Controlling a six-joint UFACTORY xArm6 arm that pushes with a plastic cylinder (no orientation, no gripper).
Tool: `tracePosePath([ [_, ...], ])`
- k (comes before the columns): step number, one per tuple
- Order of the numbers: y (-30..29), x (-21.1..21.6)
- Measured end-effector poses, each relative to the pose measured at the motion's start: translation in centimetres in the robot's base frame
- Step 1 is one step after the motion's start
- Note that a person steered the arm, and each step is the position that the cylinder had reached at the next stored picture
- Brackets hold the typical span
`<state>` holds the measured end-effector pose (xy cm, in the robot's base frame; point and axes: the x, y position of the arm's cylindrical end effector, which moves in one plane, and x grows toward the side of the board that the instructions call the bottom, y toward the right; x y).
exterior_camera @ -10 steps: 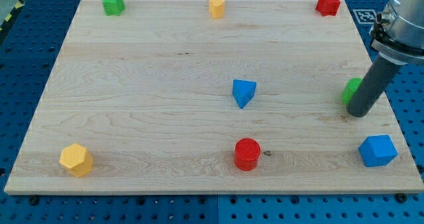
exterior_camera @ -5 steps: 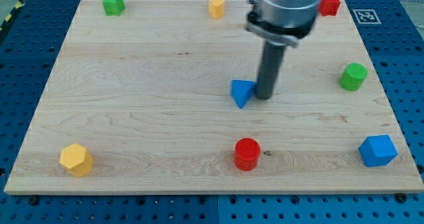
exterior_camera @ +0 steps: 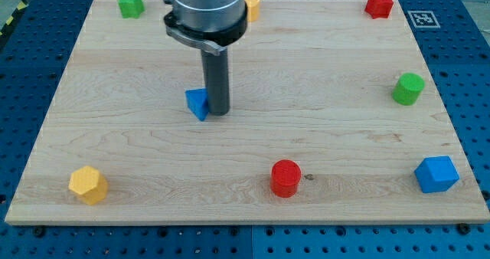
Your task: Slide blue triangle towards center left
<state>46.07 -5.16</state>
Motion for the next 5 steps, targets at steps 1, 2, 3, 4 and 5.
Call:
tracePosePath([
  [1,-2.3,-1.0],
  [2,-5.2,-2.5],
  [3,-8.4,-3.4],
  [4,-11.6,-3.9],
  [5,-12.5,-5.9],
])
